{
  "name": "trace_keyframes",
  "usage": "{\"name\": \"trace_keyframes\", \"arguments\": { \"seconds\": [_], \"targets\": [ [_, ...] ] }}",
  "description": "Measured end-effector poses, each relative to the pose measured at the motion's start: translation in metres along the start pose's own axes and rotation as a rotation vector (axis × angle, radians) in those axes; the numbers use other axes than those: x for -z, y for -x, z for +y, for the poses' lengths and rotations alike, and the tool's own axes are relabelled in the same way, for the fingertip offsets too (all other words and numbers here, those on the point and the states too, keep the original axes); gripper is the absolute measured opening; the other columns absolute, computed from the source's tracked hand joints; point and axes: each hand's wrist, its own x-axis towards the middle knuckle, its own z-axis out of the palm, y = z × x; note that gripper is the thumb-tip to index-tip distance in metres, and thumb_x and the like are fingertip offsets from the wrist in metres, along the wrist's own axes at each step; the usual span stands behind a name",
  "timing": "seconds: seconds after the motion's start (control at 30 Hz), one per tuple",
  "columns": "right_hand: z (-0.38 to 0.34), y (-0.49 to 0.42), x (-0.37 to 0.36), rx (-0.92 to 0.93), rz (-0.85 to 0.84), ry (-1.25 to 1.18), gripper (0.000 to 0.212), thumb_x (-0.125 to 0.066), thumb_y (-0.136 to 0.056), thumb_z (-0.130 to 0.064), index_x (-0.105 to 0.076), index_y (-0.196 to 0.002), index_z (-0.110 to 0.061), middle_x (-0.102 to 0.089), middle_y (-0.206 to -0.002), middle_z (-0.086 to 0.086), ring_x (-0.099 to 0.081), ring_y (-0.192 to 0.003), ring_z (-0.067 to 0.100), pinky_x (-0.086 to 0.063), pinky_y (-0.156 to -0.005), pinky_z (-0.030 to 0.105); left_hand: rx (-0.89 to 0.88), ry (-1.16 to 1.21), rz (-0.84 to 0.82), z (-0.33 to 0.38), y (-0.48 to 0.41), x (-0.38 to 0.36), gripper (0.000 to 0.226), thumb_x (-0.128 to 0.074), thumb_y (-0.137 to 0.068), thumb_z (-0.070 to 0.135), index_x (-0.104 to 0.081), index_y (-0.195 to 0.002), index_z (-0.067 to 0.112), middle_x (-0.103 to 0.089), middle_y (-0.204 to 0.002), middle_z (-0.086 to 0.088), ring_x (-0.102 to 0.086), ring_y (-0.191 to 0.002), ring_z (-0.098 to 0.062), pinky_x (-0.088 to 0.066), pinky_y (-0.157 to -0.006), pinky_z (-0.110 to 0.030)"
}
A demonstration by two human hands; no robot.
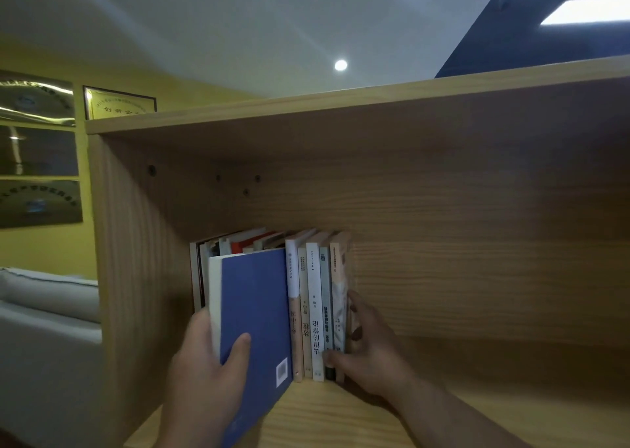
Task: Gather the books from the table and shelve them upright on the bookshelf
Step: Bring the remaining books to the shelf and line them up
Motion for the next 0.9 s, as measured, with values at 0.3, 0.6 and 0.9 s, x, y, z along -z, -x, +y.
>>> {"name": "trace_keyframes", "arguments": {
  "seconds": [0.3, 0.6, 0.9],
  "targets": [
    [0.0, 0.0, -0.011, 0.063, -0.074, 0.167, 0.099, -0.064, -0.077, -0.062, -0.009, -0.158, -0.043, -0.031, -0.158, -0.017, -0.046, -0.136, 0.008, -0.046, -0.112, 0.037, 0.023, 0.293, 0.111, -0.017, 0.006, 0.045, 0.041, -0.064, -0.087, -0.012, -0.059, -0.098, 0.028, -0.069, -0.09, 0.009, -0.065, -0.089, -0.019, -0.046, -0.075, -0.034],
    [-0.004, 0.0, -0.003, -0.097, -0.005, -0.215, 0.028, -0.069, -0.092, -0.039, -0.063, -0.116, -0.052, -0.065, -0.126, -0.013, -0.064, -0.113, 0.016, -0.057, -0.097, 0.041, 0.279, 0.608, -0.122, -0.012, -0.001, 0.02, 0.035, -0.06, -0.093, 0.002, -0.063, -0.104, 0.034, -0.079, -0.092, 0.005, -0.075, -0.085, -0.023, -0.057, -0.072, -0.043],
    [-0.025, 0.013, 0.022, -0.398, -0.26, -0.994, 0.049, -0.082, -0.078, -0.023, -0.068, -0.123, -0.01, -0.074, -0.117, 0.02, -0.068, -0.114, 0.041, -0.046, -0.108, 0.06, 0.501, 0.809, -0.406, -0.01, -0.008, -0.04, 0.03, -0.058, -0.091, 0.004, -0.064, -0.118, 0.016, -0.077, -0.104, -0.015, -0.077, -0.085, -0.031, -0.063, -0.067, -0.045]
  ]
}}
